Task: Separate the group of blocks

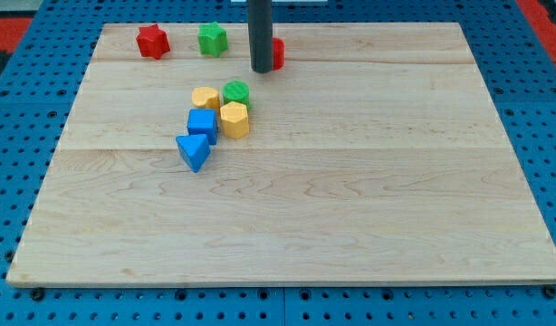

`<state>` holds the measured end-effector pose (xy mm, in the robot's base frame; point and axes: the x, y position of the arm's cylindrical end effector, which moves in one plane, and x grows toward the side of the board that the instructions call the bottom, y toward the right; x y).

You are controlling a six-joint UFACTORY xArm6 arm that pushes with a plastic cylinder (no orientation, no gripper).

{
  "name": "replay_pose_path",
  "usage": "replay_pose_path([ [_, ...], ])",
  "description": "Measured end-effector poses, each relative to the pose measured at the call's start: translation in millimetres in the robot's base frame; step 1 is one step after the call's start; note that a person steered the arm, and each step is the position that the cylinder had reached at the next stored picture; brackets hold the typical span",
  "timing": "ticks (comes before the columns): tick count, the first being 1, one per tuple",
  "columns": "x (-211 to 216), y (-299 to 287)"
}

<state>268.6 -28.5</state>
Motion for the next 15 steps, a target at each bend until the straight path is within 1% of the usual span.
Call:
replay_pose_path([
  [1, -14.0, -1.1],
  [2, 45.3, 1.9],
  [3, 116.7, 2.1],
  [5, 109.3, -45.3],
  [7, 91.9, -57.3],
  [8, 78.4, -89.8],
  [9, 73.6, -100.0],
  [10, 73.5, -58.6],
  [11, 72.9, -53.7],
  [12, 90.0, -79.4],
  [13, 130.0, -109.3],
  [14, 187.5, -115.4],
  [15, 203.9, -138.8],
])
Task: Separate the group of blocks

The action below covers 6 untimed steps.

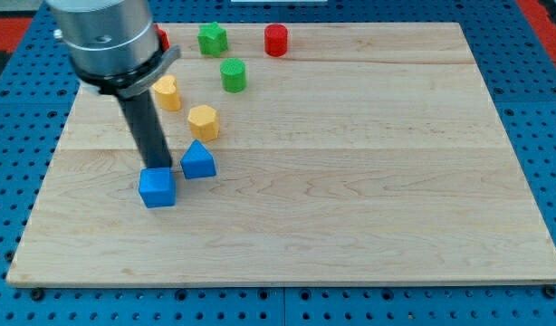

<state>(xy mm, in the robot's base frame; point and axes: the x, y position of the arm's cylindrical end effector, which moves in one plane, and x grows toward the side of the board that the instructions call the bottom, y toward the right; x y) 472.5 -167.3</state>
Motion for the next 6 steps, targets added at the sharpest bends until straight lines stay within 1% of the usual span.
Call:
replay_pose_path([
  [1, -41.0, -54.1],
  [2, -61.8, -59.3],
  [3, -63.0, -59.3],
  [4, -85.2, -65.2],
  [5, -106.3, -46.3],
  [6, -109.2, -10.4],
])
